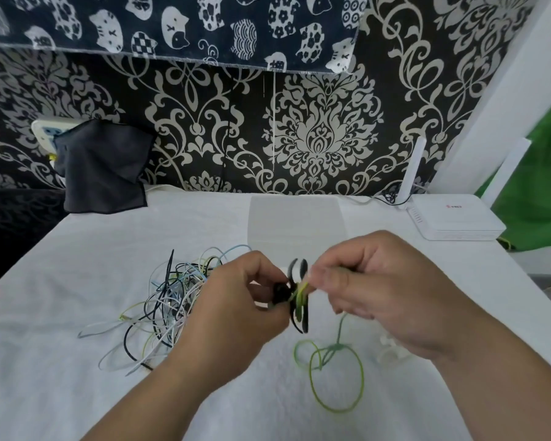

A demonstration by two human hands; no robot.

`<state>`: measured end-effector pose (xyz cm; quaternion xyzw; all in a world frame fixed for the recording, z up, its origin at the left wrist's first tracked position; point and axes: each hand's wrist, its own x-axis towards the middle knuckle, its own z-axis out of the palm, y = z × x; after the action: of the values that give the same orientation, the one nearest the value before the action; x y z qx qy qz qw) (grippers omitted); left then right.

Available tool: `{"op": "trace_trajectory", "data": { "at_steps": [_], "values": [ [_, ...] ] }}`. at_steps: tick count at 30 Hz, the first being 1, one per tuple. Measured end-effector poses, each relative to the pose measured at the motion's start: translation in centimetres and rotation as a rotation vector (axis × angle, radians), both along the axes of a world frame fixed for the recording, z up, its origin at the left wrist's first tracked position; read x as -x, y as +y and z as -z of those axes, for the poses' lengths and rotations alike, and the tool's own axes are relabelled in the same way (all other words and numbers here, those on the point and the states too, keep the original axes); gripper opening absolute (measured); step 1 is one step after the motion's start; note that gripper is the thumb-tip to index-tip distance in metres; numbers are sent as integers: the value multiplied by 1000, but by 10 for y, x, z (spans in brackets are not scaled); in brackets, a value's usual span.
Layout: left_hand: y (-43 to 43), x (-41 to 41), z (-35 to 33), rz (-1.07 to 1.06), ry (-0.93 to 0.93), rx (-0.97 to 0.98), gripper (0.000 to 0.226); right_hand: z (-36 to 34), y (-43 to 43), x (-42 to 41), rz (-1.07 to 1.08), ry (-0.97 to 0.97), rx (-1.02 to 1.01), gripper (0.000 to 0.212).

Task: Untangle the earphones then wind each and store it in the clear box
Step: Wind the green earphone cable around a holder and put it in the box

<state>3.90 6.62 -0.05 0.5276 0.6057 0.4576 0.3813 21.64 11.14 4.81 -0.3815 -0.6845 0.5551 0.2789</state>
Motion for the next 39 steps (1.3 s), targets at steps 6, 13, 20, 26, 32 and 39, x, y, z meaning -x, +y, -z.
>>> {"op": "trace_trajectory", "data": {
  "at_steps": [6,13,20,26,32,39],
  "values": [
    [-1,0,0,146,-71,-15,31,14,9,-1,402,-62,-114,21],
    [1,-1,-2,137,-386,-98,22,33,14,3,339,-228,10,25],
    [7,5,1,-94,-554,-104,22,38,-1,18,26,-213,219,31],
    [6,10,0,-235,-298,-98,26,30,-1,14,-64,-192,222,33],
    [3,7,-2,-202,200,-181,27,20,-4,12,-95,-169,59,23],
    [0,3,0,5,331,-166,25,13,4,1,148,-172,-179,17]
  ]
}}
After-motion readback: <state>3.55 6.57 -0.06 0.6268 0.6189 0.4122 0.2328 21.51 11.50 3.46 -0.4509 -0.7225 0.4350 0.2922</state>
